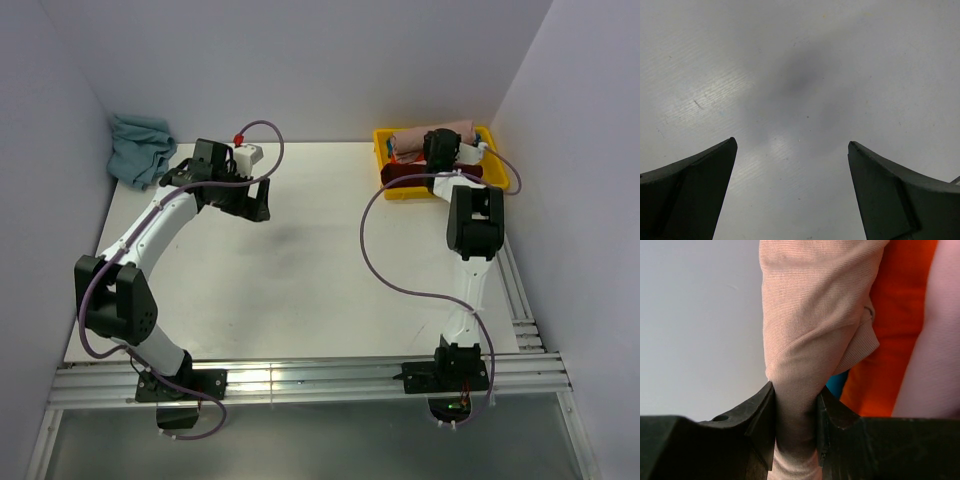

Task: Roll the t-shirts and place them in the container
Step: Place the rolled tshirt into the container

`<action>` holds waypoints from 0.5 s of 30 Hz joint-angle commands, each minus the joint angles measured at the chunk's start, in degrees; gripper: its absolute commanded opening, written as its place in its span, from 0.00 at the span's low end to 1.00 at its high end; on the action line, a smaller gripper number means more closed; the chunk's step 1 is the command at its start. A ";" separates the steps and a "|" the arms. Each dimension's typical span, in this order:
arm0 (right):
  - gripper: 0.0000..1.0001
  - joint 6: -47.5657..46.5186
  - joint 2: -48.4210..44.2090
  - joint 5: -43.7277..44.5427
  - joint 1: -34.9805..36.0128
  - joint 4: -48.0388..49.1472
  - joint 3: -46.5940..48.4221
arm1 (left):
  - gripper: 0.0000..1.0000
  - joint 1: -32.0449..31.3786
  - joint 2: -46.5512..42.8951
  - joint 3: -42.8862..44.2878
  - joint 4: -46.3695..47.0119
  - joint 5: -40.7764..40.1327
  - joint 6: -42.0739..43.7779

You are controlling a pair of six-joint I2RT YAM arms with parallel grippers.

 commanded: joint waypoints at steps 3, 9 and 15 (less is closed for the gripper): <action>0.00 1.52 4.70 -1.33 -0.73 2.67 5.69 | 0.99 0.10 0.04 2.04 0.46 1.18 0.79; 0.02 5.48 9.28 -6.26 -1.26 1.00 10.00 | 0.99 0.10 -0.05 2.04 0.46 1.45 0.79; 0.39 6.97 8.94 -8.19 -1.44 -1.47 9.39 | 0.99 0.10 -0.31 1.78 0.64 1.89 0.79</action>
